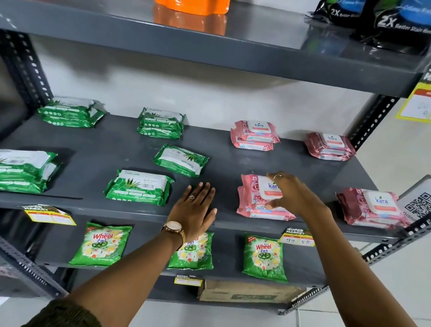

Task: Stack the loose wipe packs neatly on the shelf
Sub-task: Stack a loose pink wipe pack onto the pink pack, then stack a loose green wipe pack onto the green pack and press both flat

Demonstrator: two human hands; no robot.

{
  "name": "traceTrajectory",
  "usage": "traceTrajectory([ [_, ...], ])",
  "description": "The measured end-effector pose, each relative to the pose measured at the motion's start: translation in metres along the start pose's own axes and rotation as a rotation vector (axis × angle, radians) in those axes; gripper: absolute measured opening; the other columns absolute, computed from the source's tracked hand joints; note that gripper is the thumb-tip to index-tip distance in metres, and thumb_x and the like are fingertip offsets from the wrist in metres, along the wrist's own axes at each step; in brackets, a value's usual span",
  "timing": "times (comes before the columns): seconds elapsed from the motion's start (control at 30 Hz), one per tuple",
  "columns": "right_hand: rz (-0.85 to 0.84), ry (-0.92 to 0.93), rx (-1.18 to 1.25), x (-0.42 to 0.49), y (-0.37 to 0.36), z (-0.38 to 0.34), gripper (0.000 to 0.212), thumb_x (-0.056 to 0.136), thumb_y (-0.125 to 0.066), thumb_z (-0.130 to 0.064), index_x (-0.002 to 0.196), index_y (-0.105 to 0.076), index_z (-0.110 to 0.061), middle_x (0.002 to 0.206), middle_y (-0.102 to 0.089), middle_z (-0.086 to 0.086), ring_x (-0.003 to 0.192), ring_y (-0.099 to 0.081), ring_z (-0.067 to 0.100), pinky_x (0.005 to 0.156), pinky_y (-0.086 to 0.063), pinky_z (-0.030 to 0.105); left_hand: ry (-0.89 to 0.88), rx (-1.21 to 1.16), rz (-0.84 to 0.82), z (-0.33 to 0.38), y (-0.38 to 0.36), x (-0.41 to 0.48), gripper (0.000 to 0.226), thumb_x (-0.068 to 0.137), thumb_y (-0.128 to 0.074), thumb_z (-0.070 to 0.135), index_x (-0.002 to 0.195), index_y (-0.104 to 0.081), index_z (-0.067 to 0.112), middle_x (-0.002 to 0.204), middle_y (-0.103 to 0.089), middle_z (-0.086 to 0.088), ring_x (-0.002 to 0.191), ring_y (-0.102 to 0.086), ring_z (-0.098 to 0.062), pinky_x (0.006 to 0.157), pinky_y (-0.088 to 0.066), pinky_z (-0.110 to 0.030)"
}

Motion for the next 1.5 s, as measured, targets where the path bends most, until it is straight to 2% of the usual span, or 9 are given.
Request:
traceTrajectory([
  [0.3,-0.041,-0.030,-0.032,-0.006,0.001,-0.004,0.082,0.077,-0.073,-0.025,0.143,-0.028,-0.007,0.151,-0.035,0.014,0.139,-0.033,0.032,0.111,-0.033,0.042,0.017,-0.011,-0.100,0.003,0.005,0.000,0.061,0.098,-0.023,0.042,0.149,-0.016,0.010,0.160,-0.017,-0.009,0.148,-0.010,-0.023,0.121,-0.006,-0.041],
  [0.4,0.039,0.010,-0.111,-0.007,-0.001,-0.007,0.082,0.083,-0.063,-0.041,0.145,-0.022,-0.008,0.156,-0.025,0.010,0.147,-0.011,0.028,0.119,-0.013,0.046,0.016,-0.008,-0.188,0.003,0.023,0.008,0.056,0.098,-0.035,0.039,0.146,-0.028,0.010,0.156,-0.029,-0.011,0.144,-0.025,-0.028,0.115,-0.028,-0.044],
  [0.47,0.184,0.036,-0.002,-0.010,-0.002,-0.024,0.070,0.089,-0.051,-0.044,0.145,-0.024,-0.011,0.156,-0.025,0.009,0.147,-0.008,0.025,0.118,-0.012,0.044,-0.056,0.024,-0.078,0.000,0.050,0.018,0.043,0.095,-0.037,0.036,0.126,-0.053,0.011,0.130,-0.059,-0.014,0.119,-0.053,-0.033,0.090,-0.050,-0.042],
  [0.57,0.329,0.045,0.233,-0.013,-0.016,-0.064,0.052,0.095,-0.043,-0.034,0.142,-0.033,-0.013,0.153,-0.031,0.012,0.146,-0.014,0.025,0.117,-0.018,0.039,-0.152,0.134,0.149,-0.017,0.086,0.037,0.040,0.088,-0.034,0.030,0.102,-0.065,0.009,0.097,-0.072,-0.014,0.093,-0.060,-0.034,0.078,-0.048,-0.038],
  [0.63,0.329,0.087,0.276,-0.004,-0.038,-0.089,0.045,0.096,-0.041,-0.026,0.139,-0.040,-0.012,0.150,-0.038,0.014,0.145,-0.020,0.026,0.118,-0.016,0.038,-0.101,0.145,0.124,-0.037,0.098,0.049,0.034,0.087,-0.048,0.022,0.117,-0.059,0.008,0.115,-0.067,-0.016,0.108,-0.056,-0.034,0.091,-0.045,-0.040],
  [0.77,0.176,0.032,0.256,0.028,-0.102,-0.114,0.051,0.095,-0.036,-0.026,0.142,-0.031,-0.005,0.153,-0.031,0.016,0.146,-0.018,0.025,0.119,-0.006,0.034,-0.038,0.245,-0.232,-0.073,0.090,0.071,0.072,0.090,-0.057,0.033,0.147,-0.022,0.006,0.155,-0.027,-0.014,0.144,-0.022,-0.031,0.117,-0.019,-0.039],
  [1.1,0.178,-0.026,-0.007,0.044,-0.148,-0.114,0.077,0.086,-0.002,-0.052,0.147,-0.007,-0.005,0.159,-0.007,0.013,0.148,-0.004,0.025,0.121,0.002,0.043,0.007,0.110,-0.480,-0.101,0.072,0.105,0.091,0.083,-0.071,0.024,0.150,-0.011,0.010,0.160,-0.012,-0.013,0.147,-0.013,-0.028,0.118,-0.015,-0.038],
  [1.3,0.181,-0.024,-0.013,0.044,-0.149,-0.114,0.076,0.087,-0.002,-0.052,0.147,-0.006,-0.005,0.159,-0.006,0.012,0.148,-0.002,0.024,0.121,0.004,0.041,-0.035,0.088,-0.435,-0.108,0.097,0.111,0.086,0.065,-0.084,0.035,0.136,-0.040,0.014,0.141,-0.044,-0.009,0.125,-0.045,-0.030,0.100,-0.040,-0.036],
  [1.5,0.187,-0.027,-0.012,0.044,-0.150,-0.114,0.079,0.083,0.002,-0.053,0.147,-0.005,-0.006,0.160,-0.005,0.011,0.148,0.000,0.023,0.119,0.008,0.040,-0.021,0.042,-0.427,-0.117,0.144,0.075,0.074,0.052,-0.090,0.036,0.114,-0.053,0.021,0.110,-0.059,-0.003,0.088,-0.053,-0.020,0.069,-0.041,-0.027],
])
Point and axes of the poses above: each hand's wrist, its own x-axis towards the middle knuckle, its own y-axis out of the back of the hand, z = x × y, the point moved 3 cm from there along x, towards the middle knuckle
